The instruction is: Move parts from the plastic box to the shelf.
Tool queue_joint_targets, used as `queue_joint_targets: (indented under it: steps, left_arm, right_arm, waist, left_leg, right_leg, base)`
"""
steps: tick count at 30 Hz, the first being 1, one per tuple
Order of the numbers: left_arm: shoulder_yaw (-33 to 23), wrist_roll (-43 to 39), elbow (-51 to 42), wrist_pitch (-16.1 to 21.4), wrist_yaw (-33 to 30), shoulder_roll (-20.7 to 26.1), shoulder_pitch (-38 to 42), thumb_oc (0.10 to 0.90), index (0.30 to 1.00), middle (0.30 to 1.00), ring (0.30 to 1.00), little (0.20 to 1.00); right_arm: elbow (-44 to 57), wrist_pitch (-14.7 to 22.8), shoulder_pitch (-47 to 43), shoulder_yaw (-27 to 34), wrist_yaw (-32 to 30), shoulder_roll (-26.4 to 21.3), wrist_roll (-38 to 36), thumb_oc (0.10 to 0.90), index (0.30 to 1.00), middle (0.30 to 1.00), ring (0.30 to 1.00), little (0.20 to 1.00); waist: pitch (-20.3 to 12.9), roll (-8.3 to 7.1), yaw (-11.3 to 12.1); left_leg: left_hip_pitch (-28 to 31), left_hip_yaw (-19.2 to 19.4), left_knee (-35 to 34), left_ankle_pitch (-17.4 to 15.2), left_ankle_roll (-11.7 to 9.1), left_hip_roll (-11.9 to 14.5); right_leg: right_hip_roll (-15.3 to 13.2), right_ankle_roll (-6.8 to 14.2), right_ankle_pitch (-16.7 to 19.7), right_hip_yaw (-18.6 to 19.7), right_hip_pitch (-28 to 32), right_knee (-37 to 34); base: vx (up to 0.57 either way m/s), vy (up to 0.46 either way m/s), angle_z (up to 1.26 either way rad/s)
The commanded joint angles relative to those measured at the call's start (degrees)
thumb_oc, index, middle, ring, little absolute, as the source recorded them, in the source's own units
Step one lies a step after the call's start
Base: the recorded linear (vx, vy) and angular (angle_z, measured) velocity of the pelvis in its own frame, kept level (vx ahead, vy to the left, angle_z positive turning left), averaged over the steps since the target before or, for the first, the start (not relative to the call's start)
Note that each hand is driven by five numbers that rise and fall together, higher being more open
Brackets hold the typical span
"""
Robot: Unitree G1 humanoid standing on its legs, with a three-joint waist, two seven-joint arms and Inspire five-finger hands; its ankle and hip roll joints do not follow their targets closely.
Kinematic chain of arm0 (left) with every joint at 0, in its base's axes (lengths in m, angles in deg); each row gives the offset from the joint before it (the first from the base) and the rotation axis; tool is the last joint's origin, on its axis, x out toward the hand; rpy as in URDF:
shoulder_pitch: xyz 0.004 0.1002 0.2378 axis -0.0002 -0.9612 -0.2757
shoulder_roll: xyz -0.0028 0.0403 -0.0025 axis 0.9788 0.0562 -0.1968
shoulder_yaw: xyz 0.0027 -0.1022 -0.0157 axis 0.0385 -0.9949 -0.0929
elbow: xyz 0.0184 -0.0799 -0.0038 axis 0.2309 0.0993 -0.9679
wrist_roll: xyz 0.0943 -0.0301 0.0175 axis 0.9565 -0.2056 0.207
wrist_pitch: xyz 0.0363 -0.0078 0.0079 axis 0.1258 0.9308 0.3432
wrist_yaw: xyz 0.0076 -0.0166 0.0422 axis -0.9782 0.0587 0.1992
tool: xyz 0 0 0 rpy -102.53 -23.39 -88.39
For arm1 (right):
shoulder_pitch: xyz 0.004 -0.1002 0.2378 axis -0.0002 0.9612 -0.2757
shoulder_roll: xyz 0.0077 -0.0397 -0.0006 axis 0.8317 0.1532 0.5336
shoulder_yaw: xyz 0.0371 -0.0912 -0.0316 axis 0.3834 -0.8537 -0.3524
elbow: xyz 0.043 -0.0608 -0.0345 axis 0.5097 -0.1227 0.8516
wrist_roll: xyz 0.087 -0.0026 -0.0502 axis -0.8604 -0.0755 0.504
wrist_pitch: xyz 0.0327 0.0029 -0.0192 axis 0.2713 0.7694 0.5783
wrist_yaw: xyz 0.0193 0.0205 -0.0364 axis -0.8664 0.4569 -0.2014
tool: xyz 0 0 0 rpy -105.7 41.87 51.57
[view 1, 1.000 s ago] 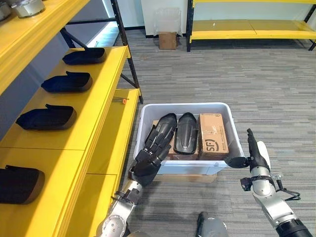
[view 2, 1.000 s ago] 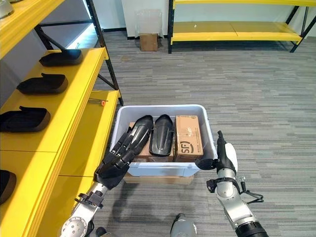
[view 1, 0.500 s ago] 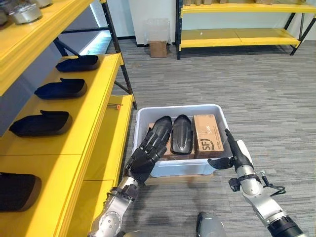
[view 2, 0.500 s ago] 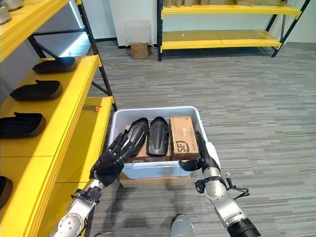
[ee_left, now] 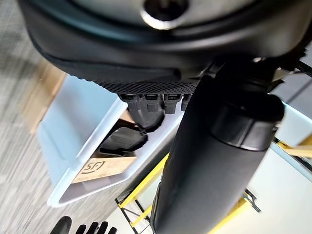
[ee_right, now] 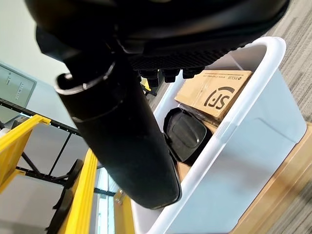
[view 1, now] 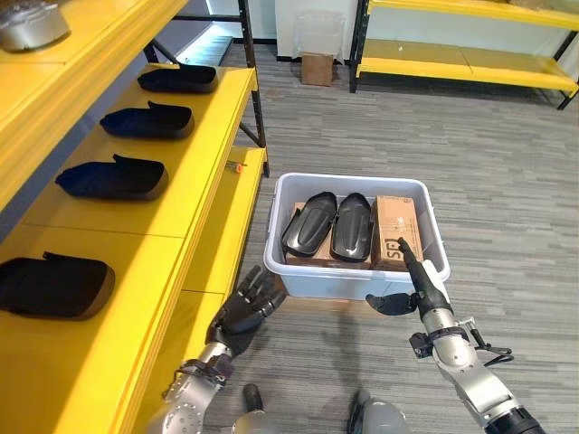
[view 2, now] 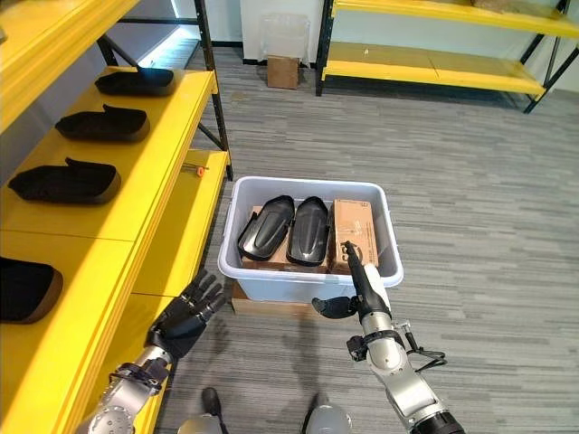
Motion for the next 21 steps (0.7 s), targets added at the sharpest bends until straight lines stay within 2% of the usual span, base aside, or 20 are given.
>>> queue_joint_targets:
  steps: [1,8,15,16,21]
  left_arm:
    - [0.33,0.3,-7.06,4.21,5.21,-2.86,3.1,0.9,1.0,1.0,1.0,1.0]
    - [1.76,0.75,-7.34,4.45,6.24,-3.27,3.79,0.9,1.0,1.0,1.0,1.0]
    - [2.3,1.29,-6.61,4.75,4.95,-3.87,4.76,0.9,1.0,1.0,1.0,1.0]
    - [2.65,5.38,-2.23,11.56,4.37,-1.82,11.26,0.9,1.0,1.0,1.0,1.0]
    - [2.49,5.17,-3.18,11.14,5.62,-2.18,9.91,0.9,1.0,1.0,1.0,1.0]
  right_arm:
    - [4.38,5.8,-4.45,2.1,0.24,-0.49,-5.38,0.9,1.0,1.0,1.0,1.0]
    - [2.17,7.64,-4.41,2.62,1.3,0.37,-6.87,0.9,1.0,1.0,1.0,1.0]
    - [-0.05,8.55,-4.05,2.75,3.09,1.28,-8.45,0.9,1.0,1.0,1.0,1.0]
    - [-3.54,12.56,3.95,8.37,12.68,0.62,-9.5,0.9,1.0,1.0,1.0,1.0]
    - [-4.31,11.53,3.41,8.25,11.63,2.02,-10.43,0.9,1.0,1.0,1.0,1.0]
  waist:
    - [-2.5,2.93,-1.12]
    - [-2.68,2.88,-1.85]
    - [-3.49,2.88,-2.94]
    - [-4.92,1.98,-8.98]
    - [-5.24,1.19,-7.54]
  left_leg:
    - [-1.3,0.92,3.28,0.44,-1.22,4.38]
    - [-0.73,1.52,2.97,0.71,-1.45,5.41]
    - [0.6,1.7,3.7,-0.16,-1.18,5.15]
    - [5.1,5.55,1.47,-5.25,1.67,-2.04]
    - [5.67,5.95,1.07,-5.92,2.55,-2.89]
  right_leg:
    - [1.71,-1.38,-1.75,-1.52,1.77,0.76]
    - [2.03,-1.96,-1.67,-1.36,1.25,0.78]
    - [2.55,-2.56,-1.85,-0.09,1.71,0.89]
    - [1.95,1.68,3.67,3.01,-1.03,-4.31]
    - [1.7,1.91,4.42,3.4,0.54,-6.66]
  base:
    - [-0.01,-0.053,0.0]
    - [0.0,-0.056,-0.04]
    - [0.04,-0.017,-0.07]
    - [0.05,0.009,-0.09]
    - [0.05,-0.003,-0.1]
